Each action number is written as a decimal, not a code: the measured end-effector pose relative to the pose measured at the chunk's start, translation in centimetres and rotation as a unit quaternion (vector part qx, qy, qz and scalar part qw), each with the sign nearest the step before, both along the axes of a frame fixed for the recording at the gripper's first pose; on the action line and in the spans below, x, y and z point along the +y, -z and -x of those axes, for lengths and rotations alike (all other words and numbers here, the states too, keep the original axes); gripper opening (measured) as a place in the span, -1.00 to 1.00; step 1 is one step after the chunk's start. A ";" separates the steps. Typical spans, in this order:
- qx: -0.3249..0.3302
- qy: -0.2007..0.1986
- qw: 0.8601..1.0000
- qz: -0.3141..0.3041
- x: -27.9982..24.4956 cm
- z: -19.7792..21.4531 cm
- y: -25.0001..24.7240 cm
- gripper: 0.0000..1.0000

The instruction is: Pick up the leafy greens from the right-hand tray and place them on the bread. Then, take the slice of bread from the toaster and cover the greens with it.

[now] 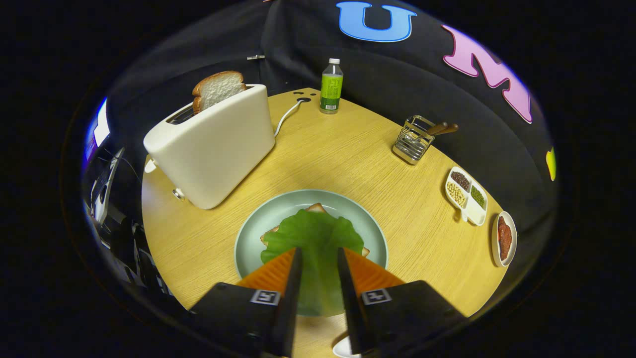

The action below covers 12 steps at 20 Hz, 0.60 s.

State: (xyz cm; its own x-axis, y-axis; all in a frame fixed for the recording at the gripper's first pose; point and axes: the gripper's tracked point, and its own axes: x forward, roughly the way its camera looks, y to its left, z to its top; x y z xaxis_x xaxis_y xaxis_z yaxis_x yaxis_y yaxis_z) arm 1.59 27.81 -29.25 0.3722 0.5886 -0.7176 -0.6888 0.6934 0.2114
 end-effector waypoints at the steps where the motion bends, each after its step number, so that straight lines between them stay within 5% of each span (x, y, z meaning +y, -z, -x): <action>1: -0.007 0.003 1.000 -0.002 0.0 -0.1 -0.3 0.10; 4: -0.034 0.015 0.999 -0.012 -0.4 -0.9 -2.1 0.99; 12: -0.117 0.051 0.988 -0.087 -0.9 -2.5 -12.4 0.96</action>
